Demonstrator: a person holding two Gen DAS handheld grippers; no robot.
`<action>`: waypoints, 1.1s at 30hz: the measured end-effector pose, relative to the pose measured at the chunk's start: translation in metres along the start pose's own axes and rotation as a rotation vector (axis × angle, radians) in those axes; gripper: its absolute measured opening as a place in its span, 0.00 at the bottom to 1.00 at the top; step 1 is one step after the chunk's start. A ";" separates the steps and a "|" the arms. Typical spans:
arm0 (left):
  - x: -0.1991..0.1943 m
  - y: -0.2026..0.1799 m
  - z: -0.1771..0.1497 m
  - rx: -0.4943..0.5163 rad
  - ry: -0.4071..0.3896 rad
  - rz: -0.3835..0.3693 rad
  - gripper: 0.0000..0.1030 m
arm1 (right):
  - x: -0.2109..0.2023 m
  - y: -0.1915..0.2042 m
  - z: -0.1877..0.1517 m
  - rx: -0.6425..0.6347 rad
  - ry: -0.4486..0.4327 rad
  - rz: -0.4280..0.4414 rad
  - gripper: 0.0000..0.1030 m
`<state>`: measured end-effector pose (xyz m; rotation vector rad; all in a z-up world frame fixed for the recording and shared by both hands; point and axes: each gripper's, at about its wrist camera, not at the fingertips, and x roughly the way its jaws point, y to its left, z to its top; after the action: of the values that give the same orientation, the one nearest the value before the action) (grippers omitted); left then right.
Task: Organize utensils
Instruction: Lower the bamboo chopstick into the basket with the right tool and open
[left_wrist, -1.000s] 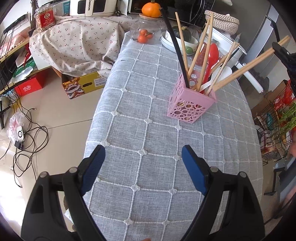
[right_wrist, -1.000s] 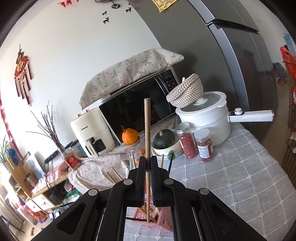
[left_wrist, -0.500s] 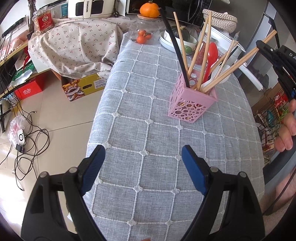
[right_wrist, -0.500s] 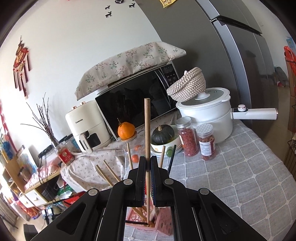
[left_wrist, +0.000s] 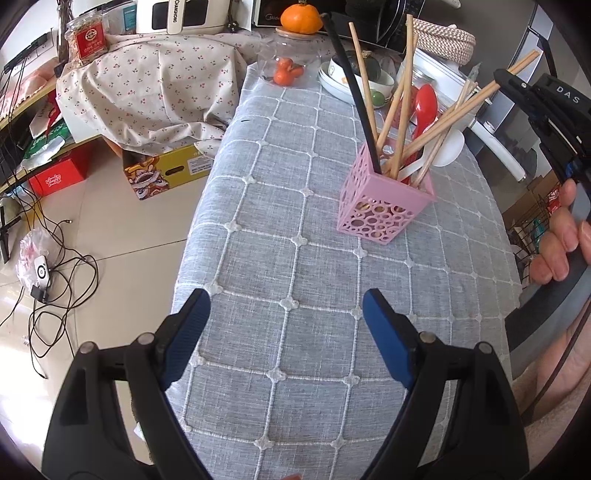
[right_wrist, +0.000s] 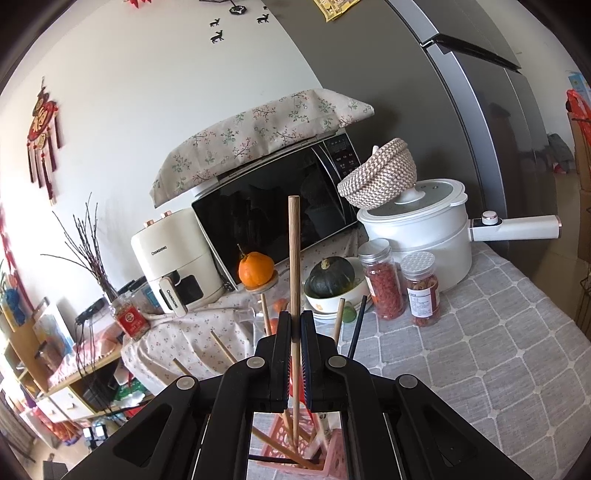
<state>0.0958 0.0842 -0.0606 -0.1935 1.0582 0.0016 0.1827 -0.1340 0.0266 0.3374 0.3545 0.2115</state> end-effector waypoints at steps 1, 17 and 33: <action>0.000 0.000 0.000 -0.001 0.001 0.000 0.82 | 0.003 0.001 -0.002 -0.002 0.003 -0.002 0.05; -0.008 -0.009 0.002 0.048 -0.061 0.018 0.82 | 0.009 0.009 -0.028 -0.067 0.059 0.013 0.30; -0.038 -0.047 -0.017 0.133 -0.112 0.027 0.83 | -0.085 -0.039 -0.006 -0.099 0.231 -0.209 0.73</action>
<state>0.0674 0.0384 -0.0283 -0.0584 0.9461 -0.0330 0.1082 -0.1901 0.0329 0.1766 0.6016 0.0625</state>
